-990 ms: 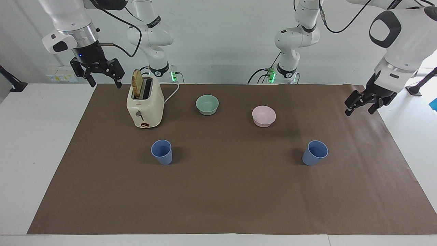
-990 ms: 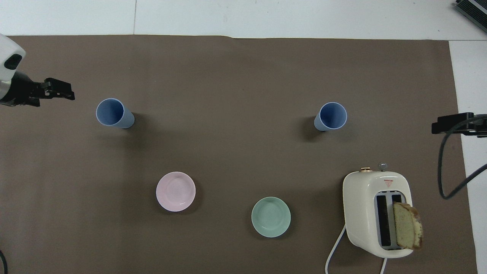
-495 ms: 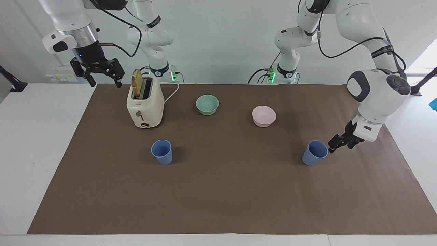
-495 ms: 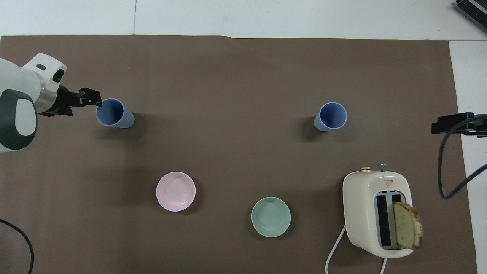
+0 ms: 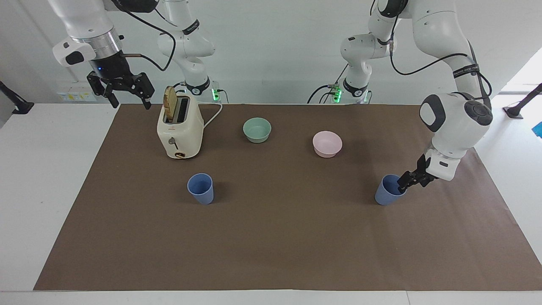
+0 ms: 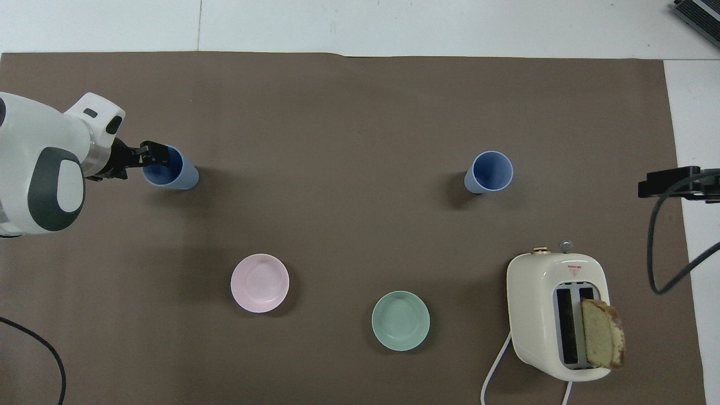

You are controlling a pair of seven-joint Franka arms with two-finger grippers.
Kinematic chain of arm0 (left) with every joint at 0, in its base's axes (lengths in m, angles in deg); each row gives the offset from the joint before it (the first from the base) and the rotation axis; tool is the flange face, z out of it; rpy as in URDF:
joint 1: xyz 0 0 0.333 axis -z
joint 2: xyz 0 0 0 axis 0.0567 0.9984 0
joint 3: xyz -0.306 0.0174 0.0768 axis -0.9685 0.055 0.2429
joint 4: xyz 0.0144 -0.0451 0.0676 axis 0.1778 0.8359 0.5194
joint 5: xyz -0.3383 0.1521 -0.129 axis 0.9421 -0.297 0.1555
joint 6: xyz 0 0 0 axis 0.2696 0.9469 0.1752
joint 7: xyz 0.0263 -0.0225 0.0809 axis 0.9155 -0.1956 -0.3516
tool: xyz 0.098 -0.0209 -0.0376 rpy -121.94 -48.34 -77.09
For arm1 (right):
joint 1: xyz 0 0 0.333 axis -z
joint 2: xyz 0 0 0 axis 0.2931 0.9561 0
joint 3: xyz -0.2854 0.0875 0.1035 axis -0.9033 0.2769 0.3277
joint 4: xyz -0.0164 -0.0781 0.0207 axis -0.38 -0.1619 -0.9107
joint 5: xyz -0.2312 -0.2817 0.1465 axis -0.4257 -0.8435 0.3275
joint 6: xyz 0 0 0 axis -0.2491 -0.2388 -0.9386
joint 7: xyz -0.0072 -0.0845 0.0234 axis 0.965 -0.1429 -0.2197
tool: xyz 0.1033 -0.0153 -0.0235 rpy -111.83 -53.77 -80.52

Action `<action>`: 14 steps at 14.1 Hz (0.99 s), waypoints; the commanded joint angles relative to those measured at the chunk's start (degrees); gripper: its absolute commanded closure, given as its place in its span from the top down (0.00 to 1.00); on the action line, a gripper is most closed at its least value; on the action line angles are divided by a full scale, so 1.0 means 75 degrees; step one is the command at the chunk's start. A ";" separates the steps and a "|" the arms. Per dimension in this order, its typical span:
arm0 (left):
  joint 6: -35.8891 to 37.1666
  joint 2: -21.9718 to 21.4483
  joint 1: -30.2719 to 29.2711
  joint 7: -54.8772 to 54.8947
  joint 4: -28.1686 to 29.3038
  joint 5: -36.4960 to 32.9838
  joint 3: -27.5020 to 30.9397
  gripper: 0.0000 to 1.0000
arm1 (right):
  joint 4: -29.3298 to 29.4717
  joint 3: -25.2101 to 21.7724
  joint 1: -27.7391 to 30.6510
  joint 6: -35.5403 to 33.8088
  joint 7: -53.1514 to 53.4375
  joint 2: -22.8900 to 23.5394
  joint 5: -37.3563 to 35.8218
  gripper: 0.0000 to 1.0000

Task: Stack blue cups with both arms
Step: 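Reach the left gripper to the blue cup nearest it and grasp it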

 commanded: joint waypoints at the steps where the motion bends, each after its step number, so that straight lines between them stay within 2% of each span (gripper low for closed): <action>1: 0.0080 -0.0176 0.0093 -0.0016 0.0118 -0.0358 0.0082 0.94 | -0.0022 0.0067 0.0082 0.0050 0.0116 -0.0032 0.0023 1.00; 2: 0.0185 -0.0223 0.0093 -0.0016 0.0071 -0.0370 0.0082 0.83 | -0.0022 0.0067 0.0082 0.0050 0.0116 -0.0032 0.0023 1.00; 4: 0.0303 -0.0223 0.0104 -0.0016 0.0024 -0.0370 0.0059 0.47 | -0.0022 0.0067 0.0082 0.0050 0.0116 -0.0032 0.0023 1.00; 7: 0.0303 -0.0223 0.0233 -0.0016 0.0024 -0.0370 0.0058 0.00 | -0.0022 0.0067 0.0082 0.0050 0.0116 -0.0032 0.0023 1.00; 10: 0.0361 -0.0223 0.0245 0.0195 -0.0070 -0.0359 0.0058 0.00 | -0.0022 0.0067 0.0082 0.0050 0.0116 -0.0032 0.0023 1.00; 12: 0.0921 -0.0211 0.0257 0.0160 -0.0606 -0.0370 0.0023 0.00 | -0.0022 0.0067 0.0082 0.0050 0.0116 -0.0032 0.0023 1.00; 14: 0.1414 -0.0293 0.0664 -0.0003 -0.0936 -0.0359 0.0035 0.00 | -0.0022 0.0067 0.0082 0.0050 0.0116 -0.0032 0.0023 1.00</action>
